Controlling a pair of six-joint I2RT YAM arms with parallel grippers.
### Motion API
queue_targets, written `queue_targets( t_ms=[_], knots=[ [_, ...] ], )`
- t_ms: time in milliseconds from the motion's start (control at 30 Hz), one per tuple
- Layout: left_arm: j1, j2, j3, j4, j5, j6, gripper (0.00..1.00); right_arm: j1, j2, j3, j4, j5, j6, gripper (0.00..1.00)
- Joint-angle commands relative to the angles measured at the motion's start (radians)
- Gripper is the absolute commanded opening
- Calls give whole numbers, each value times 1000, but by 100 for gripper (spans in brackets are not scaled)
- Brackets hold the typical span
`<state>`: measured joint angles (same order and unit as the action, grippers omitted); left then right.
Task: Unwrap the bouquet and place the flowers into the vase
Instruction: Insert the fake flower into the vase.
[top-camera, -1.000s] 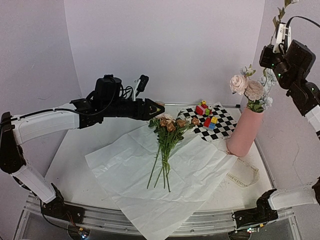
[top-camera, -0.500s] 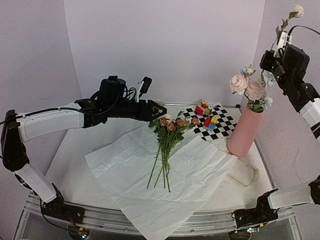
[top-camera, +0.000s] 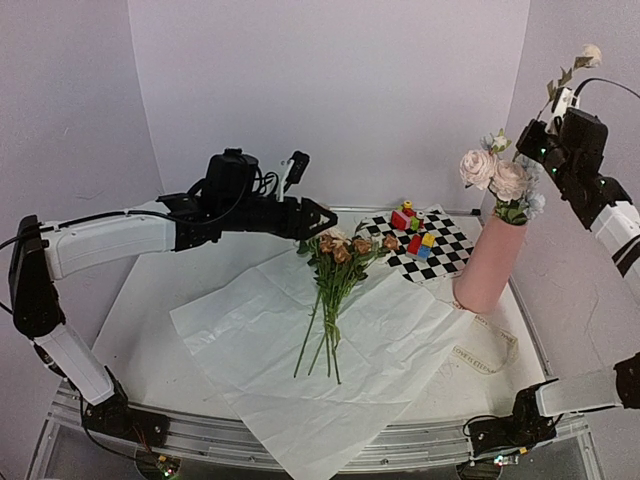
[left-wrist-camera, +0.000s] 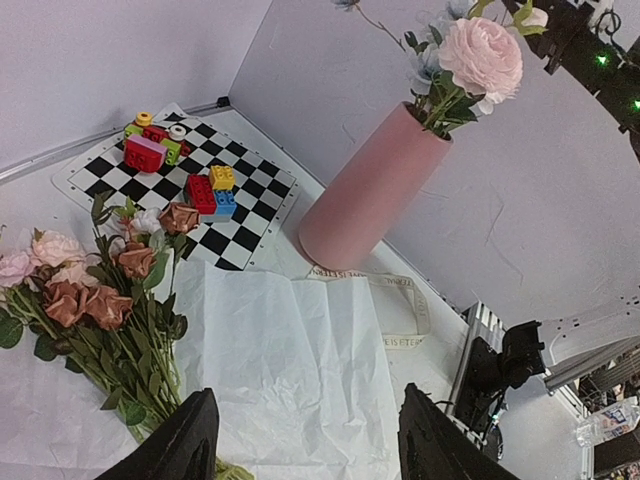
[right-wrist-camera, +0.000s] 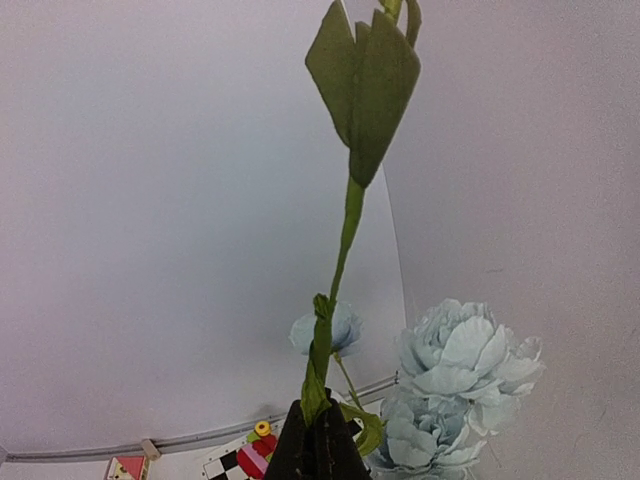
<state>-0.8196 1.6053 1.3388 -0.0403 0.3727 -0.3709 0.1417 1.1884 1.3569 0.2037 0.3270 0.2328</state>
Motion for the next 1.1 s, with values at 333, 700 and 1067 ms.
queue_targets(
  t_ms=[333, 700, 1067],
  knots=[
    [7, 47, 97, -1, 17, 20, 63, -4, -86, -127, 15, 52, 19, 0],
    [6, 50, 101, 0, 20, -11, 63, -4, -98, -148, 2, 18, 13, 32],
    [6, 11, 55, -1, 7, -37, 62, -4, -135, -151, -35, 24, 9, 81]
  ],
)
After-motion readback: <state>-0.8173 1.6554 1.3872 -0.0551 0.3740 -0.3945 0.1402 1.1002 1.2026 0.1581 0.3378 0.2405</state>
